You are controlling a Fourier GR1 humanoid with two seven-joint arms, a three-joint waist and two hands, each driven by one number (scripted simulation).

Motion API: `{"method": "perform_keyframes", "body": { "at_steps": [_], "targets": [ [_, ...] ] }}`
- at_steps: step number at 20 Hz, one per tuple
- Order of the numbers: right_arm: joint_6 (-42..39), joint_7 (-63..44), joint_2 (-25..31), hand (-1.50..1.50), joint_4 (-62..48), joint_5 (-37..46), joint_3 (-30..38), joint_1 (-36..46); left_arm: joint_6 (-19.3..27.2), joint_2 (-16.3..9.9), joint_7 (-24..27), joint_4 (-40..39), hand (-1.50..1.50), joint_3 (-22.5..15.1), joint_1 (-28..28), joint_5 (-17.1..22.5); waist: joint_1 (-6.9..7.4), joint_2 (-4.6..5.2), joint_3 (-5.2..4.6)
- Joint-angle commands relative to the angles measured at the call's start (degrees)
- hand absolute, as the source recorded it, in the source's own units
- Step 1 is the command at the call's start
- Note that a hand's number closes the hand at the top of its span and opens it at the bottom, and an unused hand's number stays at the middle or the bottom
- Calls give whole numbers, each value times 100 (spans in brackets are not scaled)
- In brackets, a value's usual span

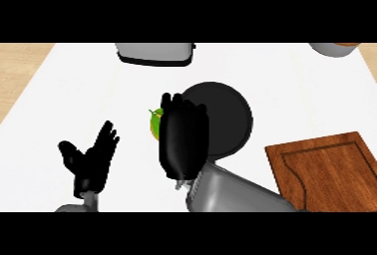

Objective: Pick the lemon from the cutting board and place it in the pan

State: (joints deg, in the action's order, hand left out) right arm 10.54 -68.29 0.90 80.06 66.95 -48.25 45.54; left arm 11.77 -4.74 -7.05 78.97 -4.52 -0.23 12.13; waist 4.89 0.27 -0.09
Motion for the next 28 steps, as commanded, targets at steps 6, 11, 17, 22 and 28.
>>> {"method": "perform_keyframes", "body": {
  "at_steps": [6, 11, 17, 22, 28],
  "targets": [
    [1090, -392, -86, 150, -1743, -24, 921, 781, -26, -95, 34, 94, 0, 171, 84, 77, -168, 40, 6],
    [2046, 319, -86, 150, -2784, -161, 1348, 667, 20, 73, 46, 121, 0, 16, 172, 18, -170, 80, 11],
    [3020, 1515, -88, 150, -4310, -608, 2198, 947, -125, -153, -238, 448, 0, 169, 184, 198, -119, 91, 15],
    [2536, 2191, -85, -150, -5295, -1294, 2775, 868, 64, 122, 47, 249, 0, -69, 68, -84, -106, 147, 20],
    [3416, 3330, -87, -150, -6114, -1456, 3084, 1130, 48, 63, -98, 321, 0, -46, 140, -68, -20, 154, 22]
  ]
}}
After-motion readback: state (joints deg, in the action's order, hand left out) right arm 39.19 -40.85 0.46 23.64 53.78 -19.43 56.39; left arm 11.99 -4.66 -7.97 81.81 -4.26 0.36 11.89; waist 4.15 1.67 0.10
